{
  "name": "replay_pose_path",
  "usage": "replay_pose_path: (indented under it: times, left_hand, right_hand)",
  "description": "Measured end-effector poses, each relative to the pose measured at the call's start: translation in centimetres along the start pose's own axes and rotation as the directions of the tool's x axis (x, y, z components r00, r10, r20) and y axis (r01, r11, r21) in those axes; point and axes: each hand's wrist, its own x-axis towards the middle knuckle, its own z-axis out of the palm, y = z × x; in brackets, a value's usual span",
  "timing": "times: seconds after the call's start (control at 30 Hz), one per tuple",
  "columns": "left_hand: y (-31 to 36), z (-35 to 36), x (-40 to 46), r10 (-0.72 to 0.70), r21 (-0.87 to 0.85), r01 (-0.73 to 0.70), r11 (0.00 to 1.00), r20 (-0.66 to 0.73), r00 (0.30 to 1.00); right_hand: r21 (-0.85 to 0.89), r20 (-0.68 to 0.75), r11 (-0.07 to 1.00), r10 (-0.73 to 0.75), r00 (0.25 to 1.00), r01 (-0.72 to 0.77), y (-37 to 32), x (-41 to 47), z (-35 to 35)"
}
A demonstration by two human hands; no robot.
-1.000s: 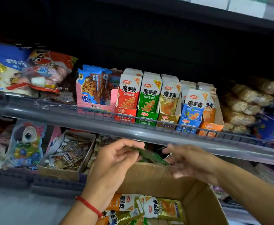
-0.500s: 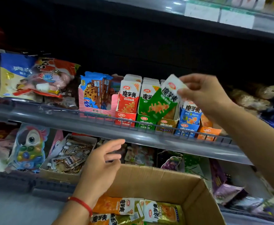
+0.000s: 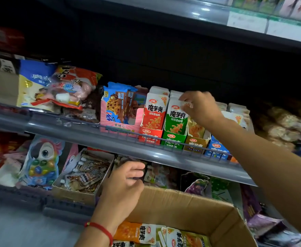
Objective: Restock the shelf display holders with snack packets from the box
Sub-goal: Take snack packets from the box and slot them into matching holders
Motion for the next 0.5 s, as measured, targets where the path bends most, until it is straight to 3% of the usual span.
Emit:
replay_pose_path:
  times: [0.17,0.3,0.4,0.5]
  left_hand:
    - [0.2,-0.3,0.0,0.001,0.07,-0.003,0.998,0.027,1.0]
    - [0.0,-0.2,-0.3,0.064,0.268,-0.086,0.96,0.092,0.994]
    - [-0.7,0.7,-1.0,0.083,0.54,-0.182,0.822,0.203,0.976]
    - [-1.7,2.1,-2.1,-0.001,0.707,-0.265,0.656,0.352,0.936]
  right_hand:
    - [-0.186,-0.13,0.983,-0.038,0.991,0.014,0.2,-0.2,1.1]
    - [-0.103,-0.205,0.993,-0.084,0.975,0.064,-0.6,-2.3,0.3]
    - [0.015,-0.119,0.985,-0.166,0.979,0.169,-1.5,-7.1,0.1]
    - [0.111,0.117,0.976,-0.199,0.973,0.186,-1.7,-13.9,1.0]
